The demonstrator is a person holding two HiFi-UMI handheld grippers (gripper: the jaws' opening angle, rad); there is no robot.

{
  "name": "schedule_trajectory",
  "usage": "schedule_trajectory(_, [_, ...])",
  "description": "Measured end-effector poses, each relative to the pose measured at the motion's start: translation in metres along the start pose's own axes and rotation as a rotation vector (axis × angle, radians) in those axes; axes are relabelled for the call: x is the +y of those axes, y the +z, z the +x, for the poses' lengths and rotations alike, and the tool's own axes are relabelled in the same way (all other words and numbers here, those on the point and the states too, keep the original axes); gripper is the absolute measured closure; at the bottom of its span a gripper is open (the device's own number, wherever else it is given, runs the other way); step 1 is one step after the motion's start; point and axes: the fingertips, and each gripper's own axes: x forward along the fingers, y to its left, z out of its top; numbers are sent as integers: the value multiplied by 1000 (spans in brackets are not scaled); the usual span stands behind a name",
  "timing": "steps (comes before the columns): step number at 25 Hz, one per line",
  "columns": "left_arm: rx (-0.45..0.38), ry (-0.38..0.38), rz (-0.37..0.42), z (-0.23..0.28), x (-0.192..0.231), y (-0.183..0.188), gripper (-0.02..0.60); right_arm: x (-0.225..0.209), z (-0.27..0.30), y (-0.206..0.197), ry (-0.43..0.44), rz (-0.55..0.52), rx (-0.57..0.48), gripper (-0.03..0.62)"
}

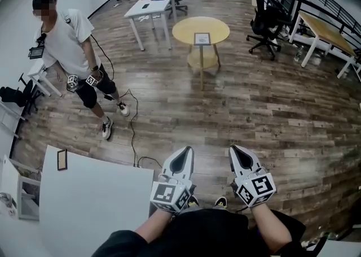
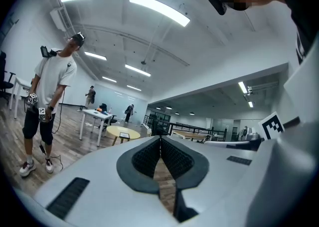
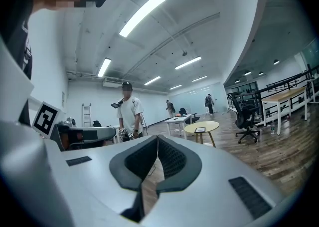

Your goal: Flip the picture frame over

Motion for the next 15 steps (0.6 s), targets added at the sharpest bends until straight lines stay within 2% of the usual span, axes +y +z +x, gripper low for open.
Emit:
schedule_trajectory(7, [-14, -18, -4, -9, 36, 0, 558, 14, 18, -10, -35, -33, 15, 576])
schedule_trajectory(15, [53, -3, -34, 33, 54, -17, 558, -32, 43, -20, -73, 36, 30, 576])
